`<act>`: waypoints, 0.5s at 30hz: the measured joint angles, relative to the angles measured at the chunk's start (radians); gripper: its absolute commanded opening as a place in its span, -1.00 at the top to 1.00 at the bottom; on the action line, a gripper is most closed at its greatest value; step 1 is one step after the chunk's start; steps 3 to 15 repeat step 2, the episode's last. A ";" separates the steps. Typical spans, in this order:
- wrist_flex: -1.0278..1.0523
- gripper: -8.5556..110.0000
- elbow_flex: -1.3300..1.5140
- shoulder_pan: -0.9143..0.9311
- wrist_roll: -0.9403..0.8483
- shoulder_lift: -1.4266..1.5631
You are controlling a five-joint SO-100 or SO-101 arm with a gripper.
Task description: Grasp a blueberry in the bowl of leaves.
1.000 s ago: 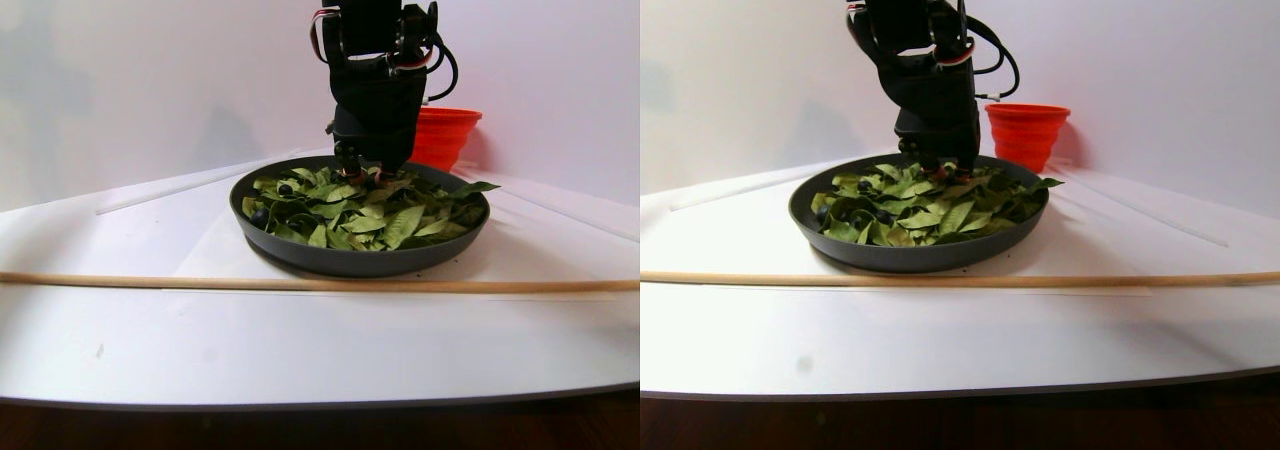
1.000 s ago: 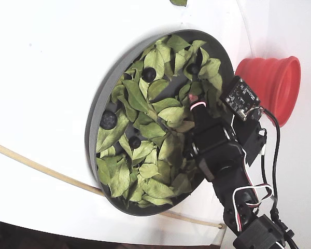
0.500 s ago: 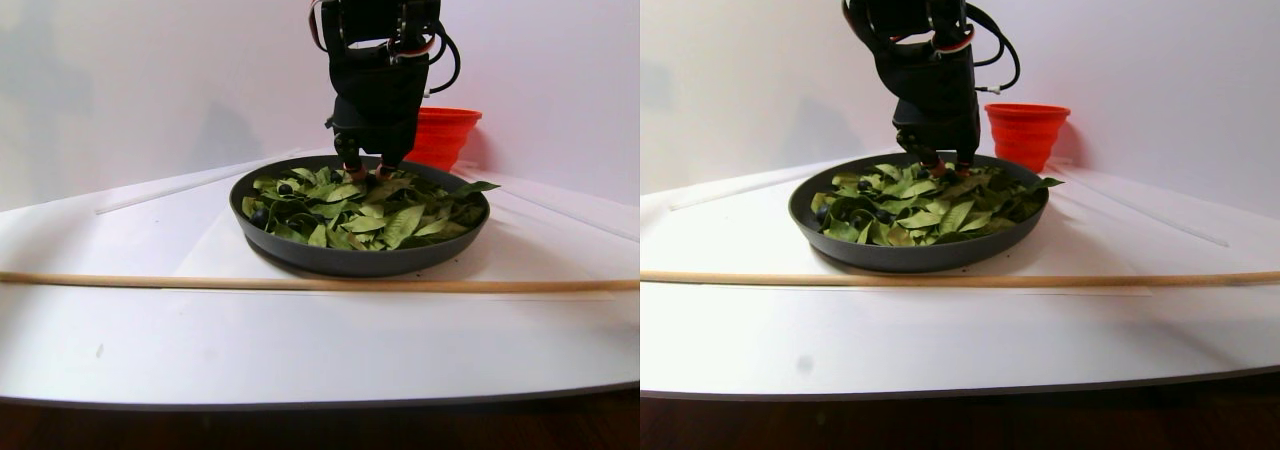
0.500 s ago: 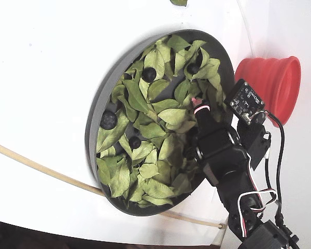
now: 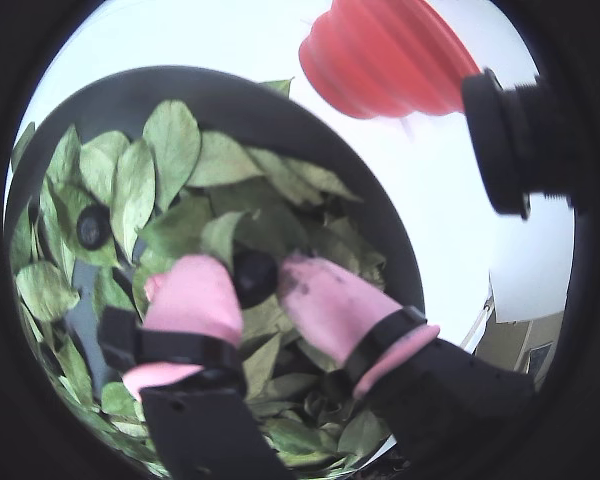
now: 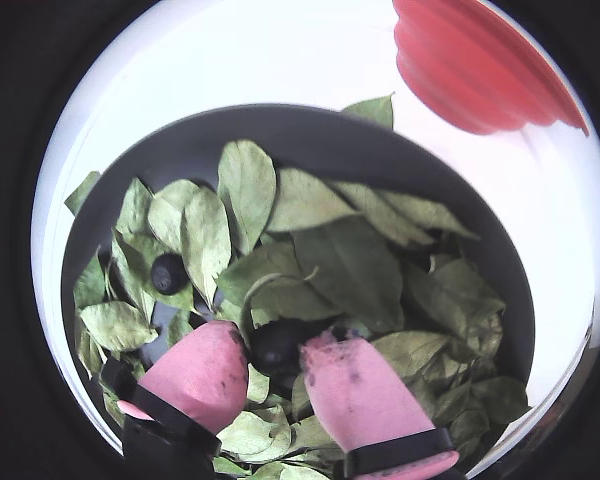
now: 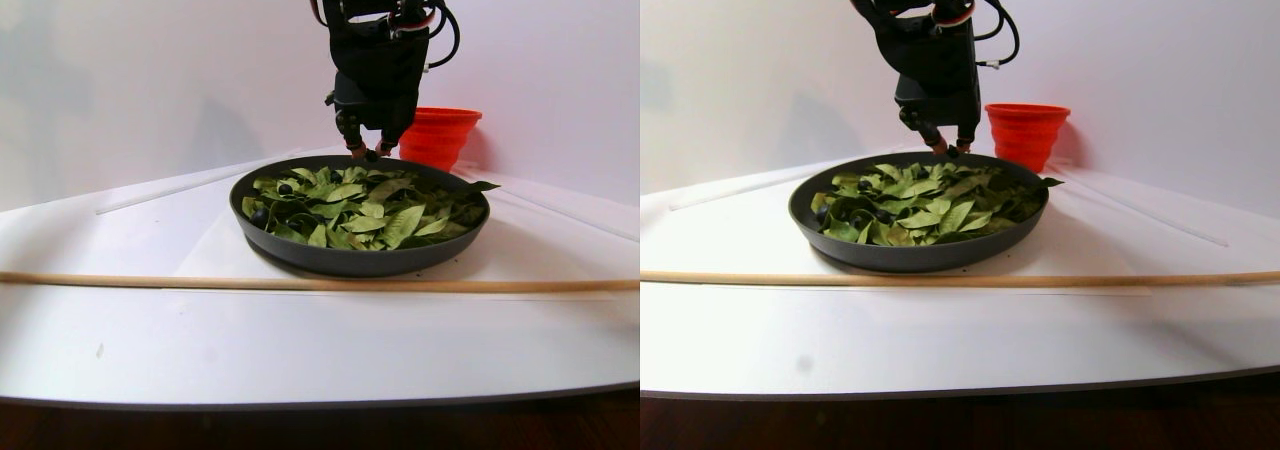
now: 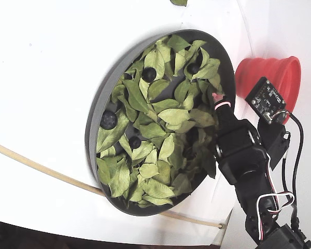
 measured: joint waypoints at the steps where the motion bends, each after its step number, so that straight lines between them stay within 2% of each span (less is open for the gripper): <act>1: 0.000 0.69 0.000 0.000 -0.002 0.005; 15: 0.000 0.69 0.002 0.000 -0.002 0.006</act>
